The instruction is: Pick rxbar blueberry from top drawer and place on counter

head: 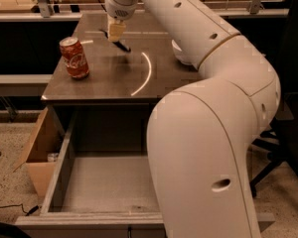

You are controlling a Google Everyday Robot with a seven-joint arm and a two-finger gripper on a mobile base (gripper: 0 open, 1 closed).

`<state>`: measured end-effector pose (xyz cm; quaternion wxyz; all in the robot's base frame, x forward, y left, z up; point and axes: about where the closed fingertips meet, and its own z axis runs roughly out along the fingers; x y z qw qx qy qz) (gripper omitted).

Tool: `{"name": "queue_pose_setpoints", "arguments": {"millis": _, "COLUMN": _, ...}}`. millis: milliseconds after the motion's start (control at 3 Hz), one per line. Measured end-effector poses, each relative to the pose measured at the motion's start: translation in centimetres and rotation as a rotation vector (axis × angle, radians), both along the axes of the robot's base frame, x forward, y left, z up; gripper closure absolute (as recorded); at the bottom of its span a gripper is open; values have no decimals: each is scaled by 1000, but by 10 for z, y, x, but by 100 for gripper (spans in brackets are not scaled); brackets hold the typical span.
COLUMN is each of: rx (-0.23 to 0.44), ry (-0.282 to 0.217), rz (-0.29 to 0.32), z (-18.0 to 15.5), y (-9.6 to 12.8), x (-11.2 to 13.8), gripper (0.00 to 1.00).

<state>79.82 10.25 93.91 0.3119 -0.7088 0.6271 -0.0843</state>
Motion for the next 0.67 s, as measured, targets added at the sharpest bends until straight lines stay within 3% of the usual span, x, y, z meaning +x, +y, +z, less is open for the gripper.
{"name": "queue_pose_setpoints", "arguments": {"millis": 333, "rx": -2, "ry": 4, "rz": 1, "z": -3, "y": 1, "x": 0, "gripper": 0}}
{"name": "queue_pose_setpoints", "arguments": {"millis": 667, "rx": -2, "ry": 4, "rz": 2, "z": -4, "y": 1, "x": 0, "gripper": 0}}
